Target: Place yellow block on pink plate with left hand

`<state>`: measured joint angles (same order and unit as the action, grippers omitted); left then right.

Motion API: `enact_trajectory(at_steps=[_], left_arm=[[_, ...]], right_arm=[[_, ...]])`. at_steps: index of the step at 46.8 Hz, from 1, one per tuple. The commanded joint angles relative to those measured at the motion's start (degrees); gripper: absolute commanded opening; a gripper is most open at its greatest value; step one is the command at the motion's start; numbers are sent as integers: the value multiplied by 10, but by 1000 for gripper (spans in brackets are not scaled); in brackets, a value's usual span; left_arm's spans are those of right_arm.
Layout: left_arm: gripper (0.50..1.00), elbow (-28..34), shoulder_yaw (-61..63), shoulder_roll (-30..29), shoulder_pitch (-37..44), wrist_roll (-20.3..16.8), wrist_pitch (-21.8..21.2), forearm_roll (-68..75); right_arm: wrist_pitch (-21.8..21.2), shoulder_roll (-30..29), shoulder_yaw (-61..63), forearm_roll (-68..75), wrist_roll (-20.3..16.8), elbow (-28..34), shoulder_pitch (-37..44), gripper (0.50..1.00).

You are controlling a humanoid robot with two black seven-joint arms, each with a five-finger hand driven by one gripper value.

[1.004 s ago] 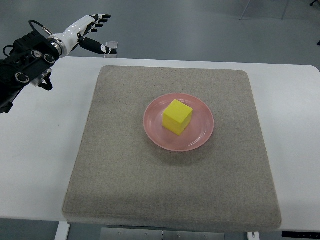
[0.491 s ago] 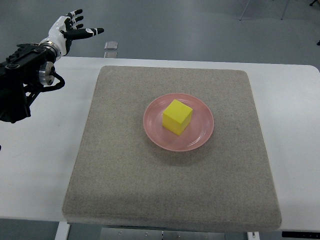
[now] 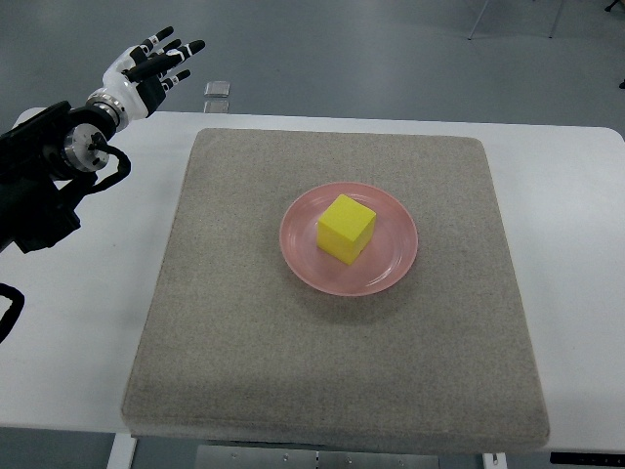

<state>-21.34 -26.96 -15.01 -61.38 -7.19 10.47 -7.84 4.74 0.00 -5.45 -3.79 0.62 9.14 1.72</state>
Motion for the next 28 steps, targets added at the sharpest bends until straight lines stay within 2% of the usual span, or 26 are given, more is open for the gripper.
enact_trajectory(at_steps=[1,28], left_arm=[[990,15,-8,1,2,-4,17,2],[992,14,-3,4,-4,-17,17,5]], right_arm=[[0,0,0,0,0,0,0,924],[0,0,0,0,0,0,-1,924]])
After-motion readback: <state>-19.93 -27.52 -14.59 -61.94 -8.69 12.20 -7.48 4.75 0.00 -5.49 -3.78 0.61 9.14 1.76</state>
